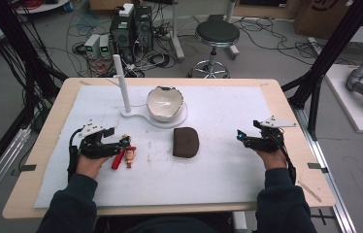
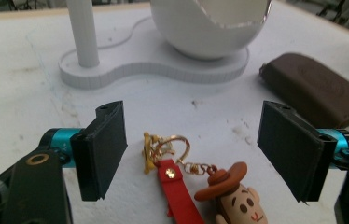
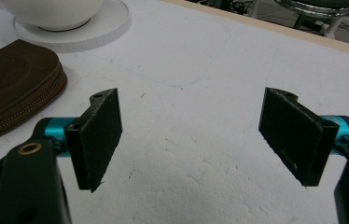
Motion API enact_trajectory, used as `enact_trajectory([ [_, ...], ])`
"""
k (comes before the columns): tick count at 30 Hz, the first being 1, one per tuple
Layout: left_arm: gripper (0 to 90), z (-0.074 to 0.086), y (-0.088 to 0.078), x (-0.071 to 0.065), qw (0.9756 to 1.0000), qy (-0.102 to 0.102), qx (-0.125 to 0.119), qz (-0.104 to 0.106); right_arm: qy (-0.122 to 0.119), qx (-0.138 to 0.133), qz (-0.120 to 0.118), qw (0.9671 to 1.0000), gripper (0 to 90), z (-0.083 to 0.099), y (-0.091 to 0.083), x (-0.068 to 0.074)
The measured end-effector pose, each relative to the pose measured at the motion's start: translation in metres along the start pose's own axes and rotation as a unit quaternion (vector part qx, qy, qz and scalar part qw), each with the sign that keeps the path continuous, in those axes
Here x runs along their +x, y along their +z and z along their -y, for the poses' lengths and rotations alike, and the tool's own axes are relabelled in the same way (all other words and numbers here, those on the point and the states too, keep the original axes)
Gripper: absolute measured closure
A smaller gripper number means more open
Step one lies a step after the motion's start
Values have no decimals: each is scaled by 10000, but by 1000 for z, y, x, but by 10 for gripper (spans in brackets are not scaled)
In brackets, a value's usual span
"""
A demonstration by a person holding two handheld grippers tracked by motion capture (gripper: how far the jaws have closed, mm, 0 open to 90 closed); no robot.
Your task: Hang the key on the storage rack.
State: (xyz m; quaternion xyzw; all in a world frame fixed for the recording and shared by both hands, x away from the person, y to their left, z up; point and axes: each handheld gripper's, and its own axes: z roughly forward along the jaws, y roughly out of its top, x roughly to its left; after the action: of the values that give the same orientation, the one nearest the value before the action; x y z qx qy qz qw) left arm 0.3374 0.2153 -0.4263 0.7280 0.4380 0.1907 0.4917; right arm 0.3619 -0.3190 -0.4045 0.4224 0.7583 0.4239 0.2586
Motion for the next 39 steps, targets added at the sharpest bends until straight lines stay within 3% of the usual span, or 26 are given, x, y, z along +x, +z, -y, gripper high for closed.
enact_trajectory([
  [3,237,3,6,-4,9994,108,340,-4,-70,13,22,10000,217,0,-1,3],
  [5,237,5,10,-7,9969,391,678,-79,-43,31,26,10000,217,0,-1,3],
  [7,237,6,13,-8,9948,527,873,-60,-22,55,19,10000,217,0,0,4],
  [9,237,8,17,-7,9945,412,963,-9,-79,80,7,9999,217,0,2,4],
  [14,246,7,17,-5,9940,356,1036,49,-37,133,4,9999,217,2,2,3],
  [16,248,8,18,-5,9929,312,1130,182,-37,116,18,9999,217,2,1,2],
  [18,248,9,21,-9,9891,440,1382,272,-21,120,27,9999,217,3,0,2],
  [24,267,3,15,-18,9874,578,1470,0,12,126,53,9999,217,3,0,1],
  [25,303,4,15,-20,9864,567,1544,36,12,132,53,9999,217,3,0,1],
  [26,319,8,16,-24,9824,704,1730,-20,16,152,50,9999,217,4,0,1],
  [27,319,8,16,-24,9824,704,1730,-20,16,152,50,9999,217,4,0,1],
  [31,319,7,17,-30,9774,975,1868,-177,-4,183,47,9998,217,4,1,1],
  [34,311,7,18,-34,9757,1082,1891,-219,19,189,46,9998,217,4,1,1],
  [36,358,7,19,-40,9753,1164,1868,-190,-6,193,48,9998,217,4,2,0],
  [39,434,6,21,-45,9725,1326,1902,-231,11,233,49,9997,217,4,3,1],
])
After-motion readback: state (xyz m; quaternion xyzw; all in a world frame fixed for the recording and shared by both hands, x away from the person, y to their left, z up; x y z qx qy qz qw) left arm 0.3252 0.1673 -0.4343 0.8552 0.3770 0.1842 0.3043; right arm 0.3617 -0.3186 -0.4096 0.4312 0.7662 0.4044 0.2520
